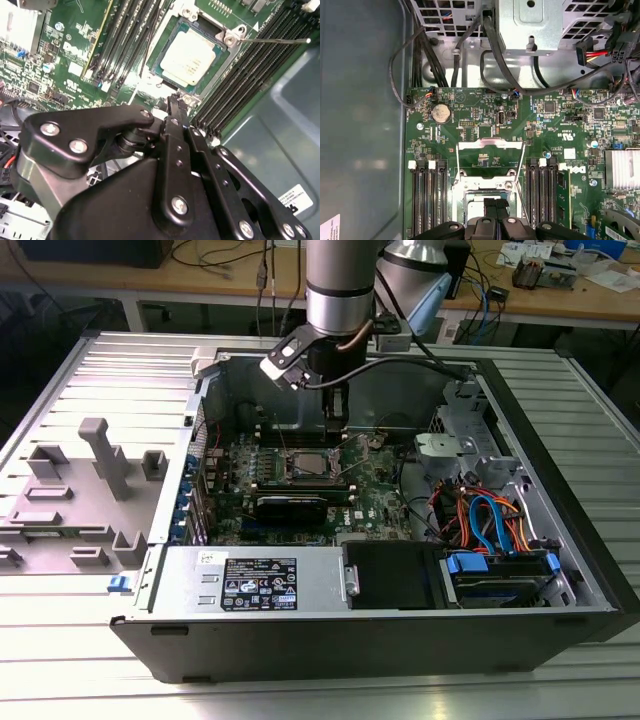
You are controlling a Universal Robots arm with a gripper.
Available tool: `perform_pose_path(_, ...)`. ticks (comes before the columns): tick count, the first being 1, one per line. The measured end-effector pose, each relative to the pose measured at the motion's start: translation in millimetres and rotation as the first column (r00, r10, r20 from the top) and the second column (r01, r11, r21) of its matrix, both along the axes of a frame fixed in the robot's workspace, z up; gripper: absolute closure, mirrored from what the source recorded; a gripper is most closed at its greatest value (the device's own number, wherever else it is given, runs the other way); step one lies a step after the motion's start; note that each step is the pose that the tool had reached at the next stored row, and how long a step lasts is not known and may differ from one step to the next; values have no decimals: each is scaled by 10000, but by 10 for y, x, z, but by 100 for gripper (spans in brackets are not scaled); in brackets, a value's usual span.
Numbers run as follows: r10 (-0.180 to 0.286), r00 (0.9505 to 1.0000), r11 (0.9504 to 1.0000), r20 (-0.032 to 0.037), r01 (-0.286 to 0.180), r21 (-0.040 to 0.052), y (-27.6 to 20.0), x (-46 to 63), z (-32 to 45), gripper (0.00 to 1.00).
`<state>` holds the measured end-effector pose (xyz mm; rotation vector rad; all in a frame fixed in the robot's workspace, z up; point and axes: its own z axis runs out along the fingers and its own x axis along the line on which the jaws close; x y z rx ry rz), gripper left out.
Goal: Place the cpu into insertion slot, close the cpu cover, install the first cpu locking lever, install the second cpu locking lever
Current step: 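Close the cpu cover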
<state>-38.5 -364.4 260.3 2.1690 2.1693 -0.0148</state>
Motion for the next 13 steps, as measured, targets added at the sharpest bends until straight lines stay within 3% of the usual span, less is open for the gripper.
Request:
perform_pose_path(2, 1, 10000, 10000, 1, -1, 2, 0, 0, 57, 89)
perform_pose_path(13, 0, 10000, 10000, 1, 0, 2, 0, 156, 56, 89)
